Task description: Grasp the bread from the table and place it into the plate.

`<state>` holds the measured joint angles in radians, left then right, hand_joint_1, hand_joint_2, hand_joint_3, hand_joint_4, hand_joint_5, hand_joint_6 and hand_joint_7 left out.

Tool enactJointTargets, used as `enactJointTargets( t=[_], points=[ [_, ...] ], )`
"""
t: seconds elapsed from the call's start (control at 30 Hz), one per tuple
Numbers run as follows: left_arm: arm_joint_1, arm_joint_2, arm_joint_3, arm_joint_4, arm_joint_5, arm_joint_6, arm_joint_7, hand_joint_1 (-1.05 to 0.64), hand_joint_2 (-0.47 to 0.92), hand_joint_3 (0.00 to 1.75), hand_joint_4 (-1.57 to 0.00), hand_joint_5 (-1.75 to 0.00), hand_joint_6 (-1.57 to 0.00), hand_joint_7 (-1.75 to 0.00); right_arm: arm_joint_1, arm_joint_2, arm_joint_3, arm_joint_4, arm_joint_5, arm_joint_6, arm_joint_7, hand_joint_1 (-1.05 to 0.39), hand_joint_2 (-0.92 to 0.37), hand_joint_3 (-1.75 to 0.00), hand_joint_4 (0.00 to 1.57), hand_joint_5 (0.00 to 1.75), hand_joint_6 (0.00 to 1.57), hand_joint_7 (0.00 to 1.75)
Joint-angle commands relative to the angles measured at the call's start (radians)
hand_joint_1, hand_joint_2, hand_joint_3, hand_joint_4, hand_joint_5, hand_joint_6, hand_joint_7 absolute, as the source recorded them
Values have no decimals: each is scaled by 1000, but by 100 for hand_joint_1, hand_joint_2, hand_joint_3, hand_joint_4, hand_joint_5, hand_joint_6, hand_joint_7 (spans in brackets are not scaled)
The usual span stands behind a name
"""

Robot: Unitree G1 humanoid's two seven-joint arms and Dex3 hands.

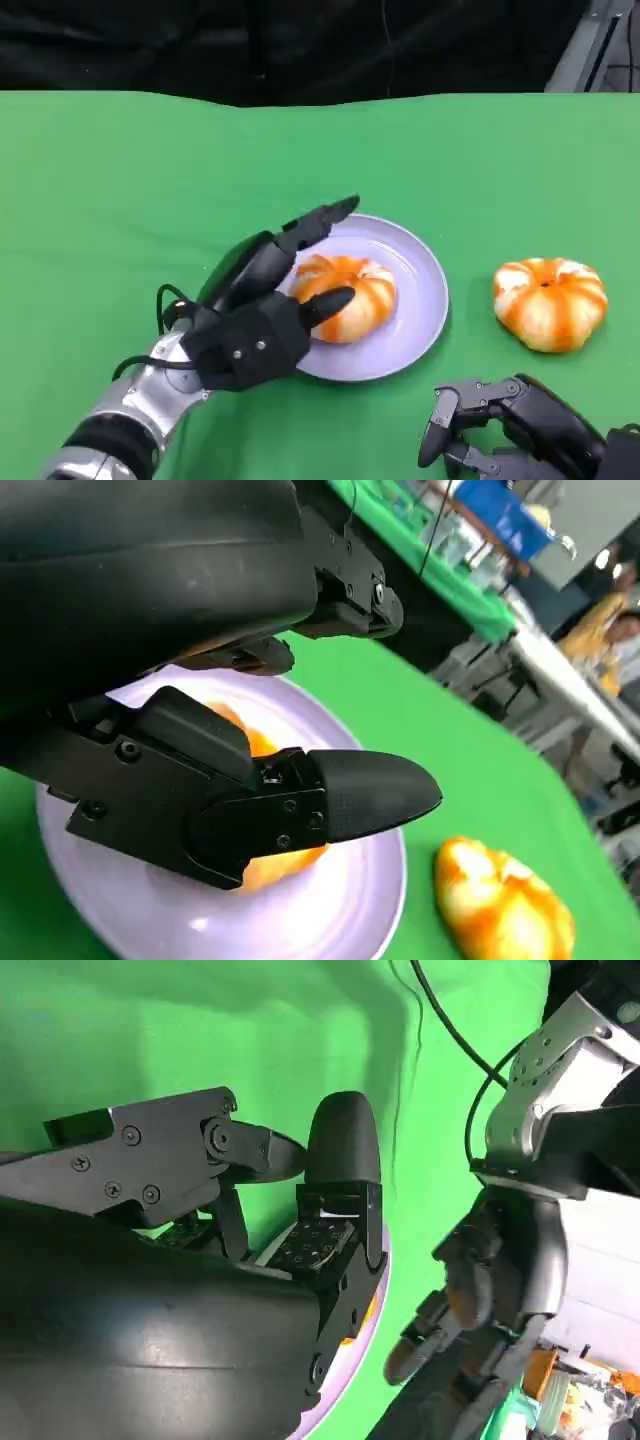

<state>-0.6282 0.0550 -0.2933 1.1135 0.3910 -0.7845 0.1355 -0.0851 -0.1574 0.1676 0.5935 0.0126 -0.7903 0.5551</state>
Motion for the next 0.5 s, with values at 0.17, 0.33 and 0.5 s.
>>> enactJointTargets(
  t=[0.17,0.33,0.5],
  points=[
    [65,11,64,-85,-60,-63,12,-89,92,71,-41,-2,-29,-2,-6,-10,-4,7,14,3,6,-10,-92,-46,69,158,79,108],
    [105,4,101,-137,-82,-98,46,-86,92,66,-50,-4,-36,-3,-4,-15,-2,3,9,4,6,-11,-92,-46,69,158,79,109],
    [143,-1,138,-185,-137,-126,20,-82,92,61,-55,-4,-40,-3,-9,-13,-4,20,16,-15,13,-10,-92,-47,70,157,79,109]
  ],
)
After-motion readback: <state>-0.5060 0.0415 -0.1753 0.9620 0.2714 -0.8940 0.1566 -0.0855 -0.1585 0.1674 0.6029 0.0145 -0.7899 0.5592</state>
